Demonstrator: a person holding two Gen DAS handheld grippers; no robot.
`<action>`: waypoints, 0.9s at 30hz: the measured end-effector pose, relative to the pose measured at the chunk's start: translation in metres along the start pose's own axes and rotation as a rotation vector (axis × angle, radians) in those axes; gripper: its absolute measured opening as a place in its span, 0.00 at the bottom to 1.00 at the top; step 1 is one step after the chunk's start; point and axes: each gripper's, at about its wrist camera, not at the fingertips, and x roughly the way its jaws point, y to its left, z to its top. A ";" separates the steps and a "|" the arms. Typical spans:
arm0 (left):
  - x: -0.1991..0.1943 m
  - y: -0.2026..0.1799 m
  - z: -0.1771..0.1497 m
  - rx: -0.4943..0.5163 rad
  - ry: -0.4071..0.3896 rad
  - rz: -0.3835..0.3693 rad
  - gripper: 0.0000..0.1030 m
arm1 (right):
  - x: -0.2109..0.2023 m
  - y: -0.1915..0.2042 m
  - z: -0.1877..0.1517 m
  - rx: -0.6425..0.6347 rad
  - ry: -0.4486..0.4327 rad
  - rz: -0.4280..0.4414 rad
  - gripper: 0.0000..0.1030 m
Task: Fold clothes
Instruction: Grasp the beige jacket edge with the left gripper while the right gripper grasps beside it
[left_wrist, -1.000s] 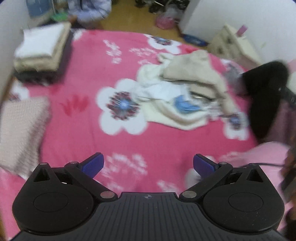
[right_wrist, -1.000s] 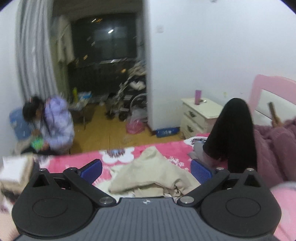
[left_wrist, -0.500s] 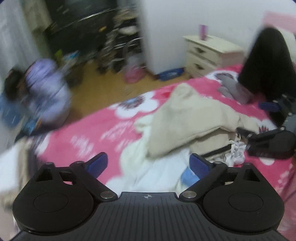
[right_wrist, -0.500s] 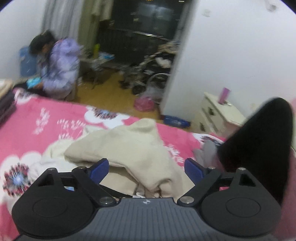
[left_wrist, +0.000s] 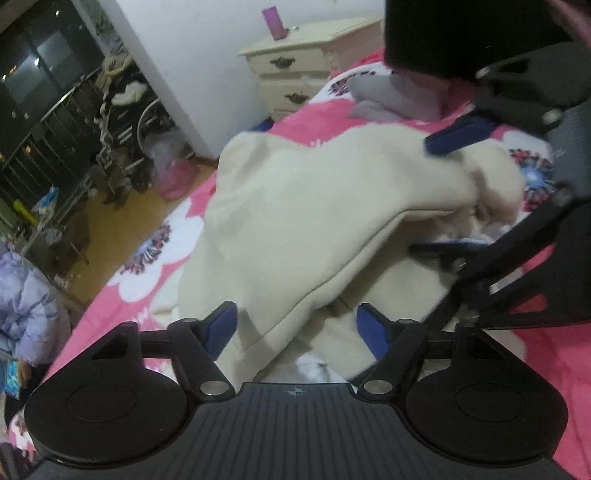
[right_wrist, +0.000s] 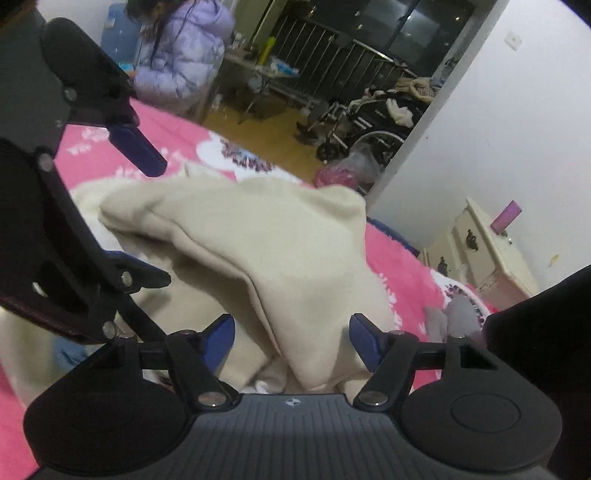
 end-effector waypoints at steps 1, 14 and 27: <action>0.003 0.000 -0.001 -0.010 -0.005 -0.006 0.69 | 0.001 -0.002 -0.002 0.008 -0.006 -0.003 0.69; -0.027 -0.010 0.028 -0.122 -0.108 0.075 0.08 | -0.015 -0.022 0.007 0.092 -0.145 -0.132 0.05; -0.215 0.033 0.027 -0.243 -0.572 0.007 0.02 | -0.148 -0.042 0.047 0.222 -0.466 -0.302 0.05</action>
